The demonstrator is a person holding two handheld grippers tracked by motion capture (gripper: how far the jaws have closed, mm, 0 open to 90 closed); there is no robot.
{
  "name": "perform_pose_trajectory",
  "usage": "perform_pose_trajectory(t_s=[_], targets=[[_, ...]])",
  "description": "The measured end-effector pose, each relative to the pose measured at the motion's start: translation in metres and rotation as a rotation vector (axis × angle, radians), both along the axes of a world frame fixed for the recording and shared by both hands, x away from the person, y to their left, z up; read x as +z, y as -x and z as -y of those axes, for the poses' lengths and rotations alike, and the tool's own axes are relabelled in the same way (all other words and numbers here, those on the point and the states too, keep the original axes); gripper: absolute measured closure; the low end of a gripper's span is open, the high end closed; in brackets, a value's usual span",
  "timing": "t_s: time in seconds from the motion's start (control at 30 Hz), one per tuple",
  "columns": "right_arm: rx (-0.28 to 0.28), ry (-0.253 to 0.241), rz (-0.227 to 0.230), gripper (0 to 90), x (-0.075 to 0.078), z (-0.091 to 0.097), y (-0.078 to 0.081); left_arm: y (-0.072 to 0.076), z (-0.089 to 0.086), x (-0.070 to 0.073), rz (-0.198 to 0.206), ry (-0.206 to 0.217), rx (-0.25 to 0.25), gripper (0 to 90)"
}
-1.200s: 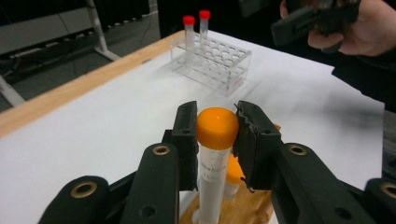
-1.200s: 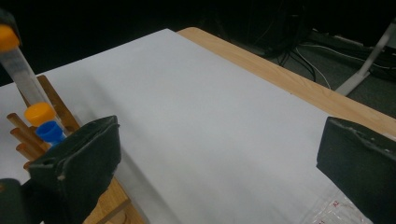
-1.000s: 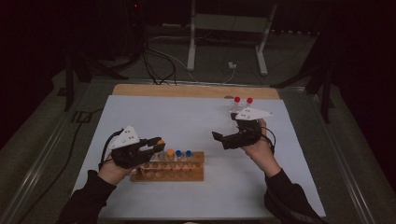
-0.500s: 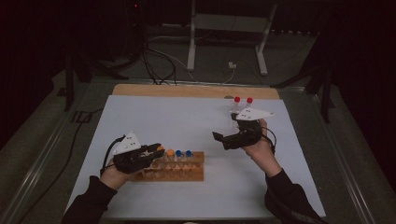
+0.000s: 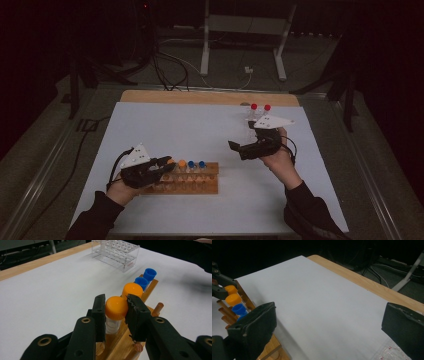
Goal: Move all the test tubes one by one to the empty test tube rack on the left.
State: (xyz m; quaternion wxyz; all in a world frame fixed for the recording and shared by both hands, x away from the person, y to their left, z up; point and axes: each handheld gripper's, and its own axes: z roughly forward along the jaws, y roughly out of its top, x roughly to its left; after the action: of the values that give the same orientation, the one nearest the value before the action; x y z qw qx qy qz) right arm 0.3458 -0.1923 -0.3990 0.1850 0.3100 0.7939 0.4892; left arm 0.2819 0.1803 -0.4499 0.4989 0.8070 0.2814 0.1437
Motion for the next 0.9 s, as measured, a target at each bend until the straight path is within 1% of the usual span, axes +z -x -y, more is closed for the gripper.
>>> perform_pose_trajectory(t_s=[0.13,0.17,0.2,0.23,0.27,0.3,0.33,0.37,0.43,0.47,0.53,0.6,0.63,0.67,0.73,0.8,0.87,0.9], targets=[[0.000,0.001,0.002,0.0,0.001,0.001,0.000,0.000,0.000,0.001,-0.008,-0.008,-0.013,69.6],[-0.002,0.000,0.005,0.0,0.001,0.001,0.000,0.000,0.000,0.001,-0.010,-0.006,-0.016,66.6],[-0.004,-0.003,0.010,0.0,0.002,0.002,0.000,0.001,0.001,0.001,-0.008,-0.007,-0.020,61.0],[-0.004,-0.010,0.010,0.0,0.003,0.003,-0.001,0.002,0.001,0.001,-0.002,-0.020,-0.013,56.0],[-0.001,-0.015,0.009,0.0,0.003,0.004,-0.001,0.002,0.002,0.002,-0.006,-0.025,-0.018,51.6],[-0.003,-0.020,0.008,0.0,0.004,0.006,-0.002,0.004,0.002,0.002,-0.003,-0.023,-0.023,47.2],[-0.005,-0.016,0.012,0.0,0.005,0.007,-0.002,0.005,0.002,0.003,0.003,-0.023,-0.017,41.1],[-0.012,-0.017,0.013,0.0,0.006,0.008,-0.003,0.005,0.002,0.004,0.000,-0.014,-0.023,36.8],[-0.022,-0.024,0.020,0.0,0.007,0.013,-0.005,0.006,0.002,0.007,0.003,-0.003,-0.018,28.5],[-0.030,-0.026,0.022,0.0,0.008,0.015,-0.007,0.007,0.001,0.008,-0.001,0.014,-0.025,25.6],[-0.057,-0.018,0.035,0.0,0.008,0.020,-0.010,0.007,-0.001,0.011,-0.002,0.029,-0.026,17.6],[-0.082,-0.015,0.035,0.0,0.007,0.026,-0.015,0.007,-0.002,0.014,0.002,0.050,-0.031,13.6],[-0.098,-0.006,0.039,0.0,0.006,0.029,-0.018,0.007,-0.003,0.015,-0.003,0.052,-0.034,9.6],[-0.112,-0.003,0.038,0.0,0.005,0.031,-0.020,0.007,-0.004,0.015,-0.005,0.061,-0.041,8.0],[-0.137,0.024,0.051,0.0,0.002,0.037,-0.026,0.007,-0.006,0.016,-0.004,0.082,-0.041,3.0],[-0.156,0.028,0.050,0.0,-0.001,0.043,-0.031,0.007,-0.008,0.017,0.005,0.092,-0.046,2.0],[-0.184,0.046,0.046,0.4,-0.005,0.048,-0.036,0.007,-0.009,0.018,0.004,0.095,-0.055,1.5],[-0.199,0.054,0.045,2.8,-0.007,0.051,-0.039,0.008,-0.009,0.018,0.008,0.091,-0.056,1.1]])
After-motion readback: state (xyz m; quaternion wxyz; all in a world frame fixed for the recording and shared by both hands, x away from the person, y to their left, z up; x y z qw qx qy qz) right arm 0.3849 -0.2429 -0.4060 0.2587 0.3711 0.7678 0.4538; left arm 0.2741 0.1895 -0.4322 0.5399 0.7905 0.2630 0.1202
